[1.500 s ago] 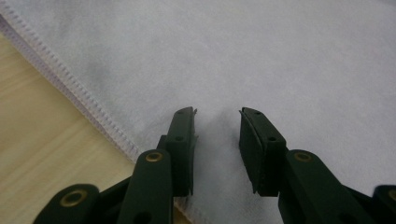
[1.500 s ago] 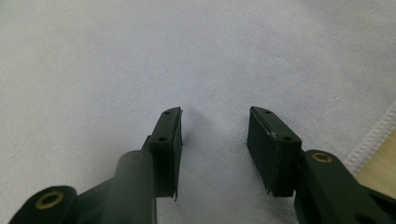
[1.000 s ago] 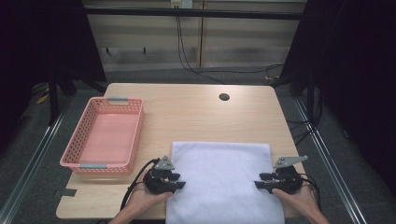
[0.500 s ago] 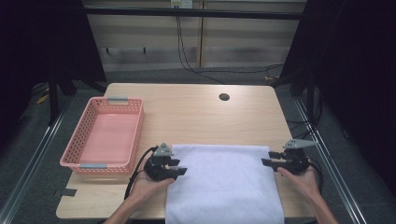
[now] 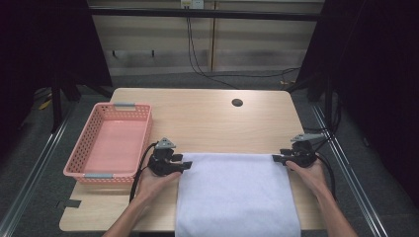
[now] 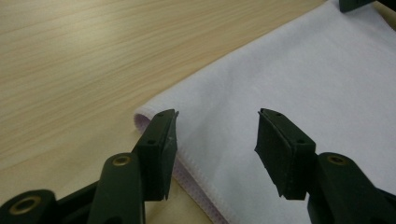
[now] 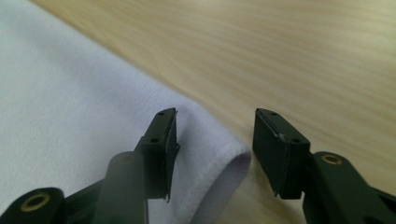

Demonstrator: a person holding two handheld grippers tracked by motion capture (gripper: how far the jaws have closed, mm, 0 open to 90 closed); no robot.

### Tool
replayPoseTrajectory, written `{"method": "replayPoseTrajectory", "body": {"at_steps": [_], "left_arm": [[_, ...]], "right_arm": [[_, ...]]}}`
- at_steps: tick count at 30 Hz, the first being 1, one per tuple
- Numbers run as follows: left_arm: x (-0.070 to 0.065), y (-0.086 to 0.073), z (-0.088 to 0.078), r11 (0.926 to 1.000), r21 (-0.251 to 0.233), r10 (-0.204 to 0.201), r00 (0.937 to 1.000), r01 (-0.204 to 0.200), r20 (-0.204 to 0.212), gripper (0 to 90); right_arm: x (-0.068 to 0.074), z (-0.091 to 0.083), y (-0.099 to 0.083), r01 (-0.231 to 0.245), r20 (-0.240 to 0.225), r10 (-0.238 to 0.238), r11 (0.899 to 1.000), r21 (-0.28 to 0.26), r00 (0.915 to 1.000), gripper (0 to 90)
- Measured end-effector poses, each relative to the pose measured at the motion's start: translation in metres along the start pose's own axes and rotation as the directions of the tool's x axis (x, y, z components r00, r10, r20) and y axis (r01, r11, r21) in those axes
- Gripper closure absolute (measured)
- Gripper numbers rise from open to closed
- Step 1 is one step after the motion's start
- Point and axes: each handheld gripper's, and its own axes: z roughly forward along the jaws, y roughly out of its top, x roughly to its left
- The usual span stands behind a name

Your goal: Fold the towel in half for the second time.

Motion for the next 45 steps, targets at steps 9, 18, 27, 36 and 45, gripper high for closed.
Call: {"method": "replayPoseTrajectory", "body": {"at_steps": [9,18,27,36,45], "left_arm": [[0.01,0.004,0.016,0.9992,-0.03,-0.03,0.997,0.028,-0.072,41.3],[0.02,0.0,0.026,0.9998,0.007,-0.016,0.9974,0.016,-0.07,43.8],[0.016,0.001,0.027,0.9984,0.032,0.046,0.9982,-0.047,0.038,81.1],[0.012,0.015,0.013,0.9996,-0.02,0.023,0.9936,-0.021,0.11,85.3],[0.018,0.047,-0.007,0.9967,-0.075,0.036,0.9968,-0.031,0.071,85.5]], "right_arm": [[-0.001,-0.006,-0.007,-0.002,-0.038,0.002,1.0,0.008,0.9993,72.9],[0.0,-0.005,-0.007,-0.011,-0.062,0.011,1.0,0.007,0.998,83.3],[-0.002,-0.007,-0.007,-0.029,-0.085,0.029,1.0,-0.007,0.9959,85.3],[-0.007,-0.026,0.004,-0.051,-0.106,0.04,0.993,-0.103,0.9935,85.8],[-0.01,-0.047,0.031,-0.047,-0.097,0.027,0.979,-0.201,0.9949,86.1]]}}
